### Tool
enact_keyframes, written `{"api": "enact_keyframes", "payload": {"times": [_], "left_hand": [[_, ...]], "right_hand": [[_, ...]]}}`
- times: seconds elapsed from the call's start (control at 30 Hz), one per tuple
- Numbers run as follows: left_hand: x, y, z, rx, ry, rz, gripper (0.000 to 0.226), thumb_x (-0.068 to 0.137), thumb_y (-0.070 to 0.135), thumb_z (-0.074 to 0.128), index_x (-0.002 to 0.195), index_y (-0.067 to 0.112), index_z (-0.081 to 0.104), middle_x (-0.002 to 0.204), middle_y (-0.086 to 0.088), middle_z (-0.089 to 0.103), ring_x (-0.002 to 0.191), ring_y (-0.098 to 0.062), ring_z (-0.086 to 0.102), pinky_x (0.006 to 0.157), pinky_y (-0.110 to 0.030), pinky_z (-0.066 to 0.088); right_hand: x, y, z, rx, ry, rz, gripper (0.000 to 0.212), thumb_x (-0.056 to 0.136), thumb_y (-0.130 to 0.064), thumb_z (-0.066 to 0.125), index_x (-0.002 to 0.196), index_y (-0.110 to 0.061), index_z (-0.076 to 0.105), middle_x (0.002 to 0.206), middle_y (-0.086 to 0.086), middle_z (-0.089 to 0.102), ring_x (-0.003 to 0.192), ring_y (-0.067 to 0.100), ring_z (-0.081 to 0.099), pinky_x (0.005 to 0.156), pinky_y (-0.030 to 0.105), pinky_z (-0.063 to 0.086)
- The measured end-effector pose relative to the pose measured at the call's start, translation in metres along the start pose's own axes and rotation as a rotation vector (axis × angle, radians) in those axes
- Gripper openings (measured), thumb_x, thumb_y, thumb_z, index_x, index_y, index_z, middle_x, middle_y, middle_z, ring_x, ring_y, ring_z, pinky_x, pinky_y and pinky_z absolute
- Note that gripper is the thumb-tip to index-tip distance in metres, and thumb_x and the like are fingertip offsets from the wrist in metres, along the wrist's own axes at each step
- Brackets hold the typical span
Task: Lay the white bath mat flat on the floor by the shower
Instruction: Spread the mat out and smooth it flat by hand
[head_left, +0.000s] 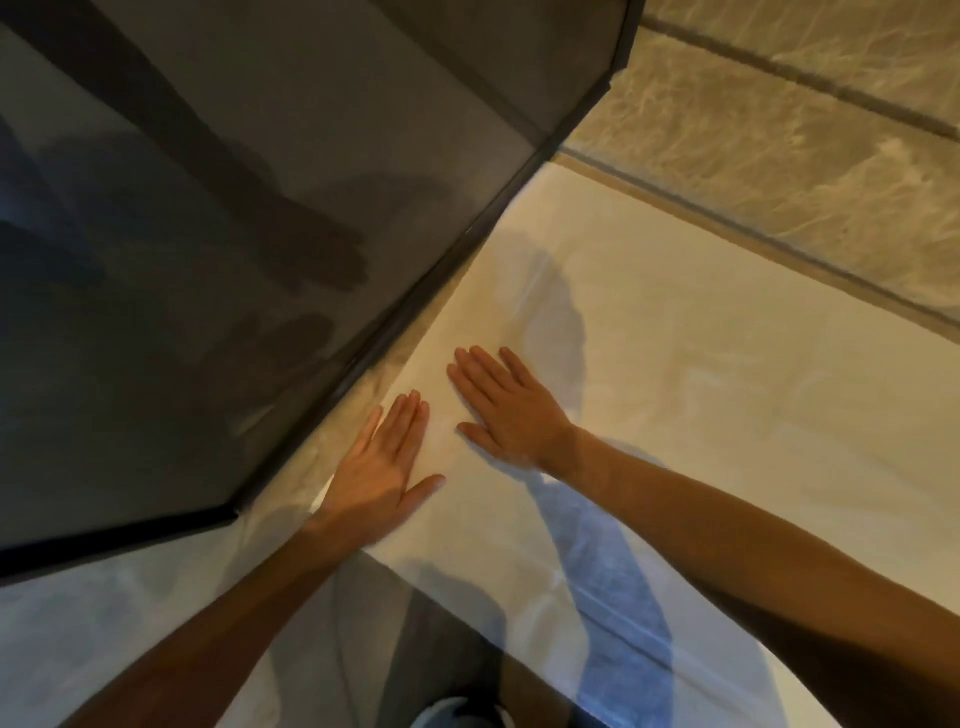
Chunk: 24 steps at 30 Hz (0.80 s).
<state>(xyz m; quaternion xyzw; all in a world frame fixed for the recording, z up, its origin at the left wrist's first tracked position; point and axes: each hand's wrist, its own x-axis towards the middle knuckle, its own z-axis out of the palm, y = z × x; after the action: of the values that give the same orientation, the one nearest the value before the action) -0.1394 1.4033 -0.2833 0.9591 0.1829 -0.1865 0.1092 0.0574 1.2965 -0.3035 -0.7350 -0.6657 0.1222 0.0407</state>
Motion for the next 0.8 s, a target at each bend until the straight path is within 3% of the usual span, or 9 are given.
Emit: {"api": "enact_keyframes", "payload": {"times": [0.13, 0.23, 0.33, 0.4, 0.5, 0.6, 0.8], "left_hand": [[-0.023, -0.024, 0.004, 0.007, 0.016, -0.046, 0.084, 0.09, 0.068, 0.012, 0.148, 0.008, 0.002, 0.154, -0.01, 0.001, 0.143, -0.019, -0.002, 0.116, -0.037, -0.003], [-0.037, -0.033, 0.005, -0.017, 0.002, -0.077, 0.081, 0.091, 0.066, 0.01, 0.148, 0.01, -0.003, 0.154, -0.009, -0.002, 0.144, -0.017, -0.003, 0.117, -0.037, -0.002], [-0.041, -0.024, -0.001, -0.032, 0.061, -0.092, 0.078, 0.093, 0.061, 0.017, 0.148, 0.014, -0.009, 0.154, -0.004, -0.015, 0.143, -0.015, -0.013, 0.114, -0.03, -0.017], [-0.04, -0.01, 0.0, -0.106, 0.038, -0.052, 0.079, 0.092, 0.061, 0.022, 0.146, 0.019, -0.018, 0.15, 0.004, -0.03, 0.138, -0.009, -0.028, 0.108, -0.024, -0.027], [-0.037, 0.01, 0.01, -0.079, 0.031, 0.032, 0.08, 0.093, 0.062, 0.024, 0.149, 0.014, -0.007, 0.155, -0.001, -0.016, 0.142, -0.012, -0.018, 0.114, -0.031, -0.018], [-0.033, 0.013, 0.017, 0.005, 0.023, 0.084, 0.079, 0.094, 0.059, 0.03, 0.149, 0.009, 0.002, 0.157, -0.007, -0.002, 0.145, -0.016, -0.003, 0.117, -0.033, -0.011], [-0.04, 0.002, 0.019, -0.02, 0.025, 0.075, 0.08, 0.094, 0.061, 0.024, 0.148, 0.015, -0.012, 0.156, -0.001, -0.016, 0.142, -0.009, -0.019, 0.114, -0.032, -0.017]], "right_hand": [[-0.007, 0.016, -0.002, -0.063, -0.028, 0.013, 0.069, 0.093, -0.055, 0.013, 0.142, -0.011, 0.032, 0.147, 0.013, 0.038, 0.135, 0.031, 0.035, 0.114, 0.047, 0.016], [-0.014, 0.026, -0.006, -0.05, -0.004, 0.073, 0.07, 0.095, -0.055, 0.007, 0.143, -0.009, 0.029, 0.148, 0.016, 0.035, 0.137, 0.033, 0.031, 0.111, 0.051, 0.015], [-0.015, 0.013, -0.009, -0.034, 0.08, 0.116, 0.069, 0.095, -0.051, 0.016, 0.138, -0.002, 0.038, 0.142, 0.019, 0.042, 0.133, 0.034, 0.038, 0.11, 0.051, 0.027], [-0.015, -0.008, -0.008, -0.027, 0.105, 0.078, 0.069, 0.094, -0.051, 0.021, 0.139, -0.002, 0.036, 0.144, 0.018, 0.04, 0.134, 0.032, 0.036, 0.113, 0.048, 0.023], [-0.024, -0.038, 0.002, 0.014, 0.054, 0.037, 0.07, 0.093, -0.051, 0.02, 0.139, -0.002, 0.034, 0.146, 0.018, 0.038, 0.136, 0.032, 0.033, 0.113, 0.046, 0.015], [-0.04, -0.045, 0.007, 0.034, 0.014, 0.019, 0.07, 0.095, -0.052, 0.014, 0.138, -0.003, 0.038, 0.144, 0.018, 0.041, 0.134, 0.031, 0.036, 0.109, 0.047, 0.021], [-0.068, -0.01, 0.008, 0.014, 0.052, 0.059, 0.066, 0.093, -0.053, 0.029, 0.14, -0.006, 0.037, 0.146, 0.016, 0.038, 0.137, 0.03, 0.032, 0.113, 0.047, 0.022]]}}
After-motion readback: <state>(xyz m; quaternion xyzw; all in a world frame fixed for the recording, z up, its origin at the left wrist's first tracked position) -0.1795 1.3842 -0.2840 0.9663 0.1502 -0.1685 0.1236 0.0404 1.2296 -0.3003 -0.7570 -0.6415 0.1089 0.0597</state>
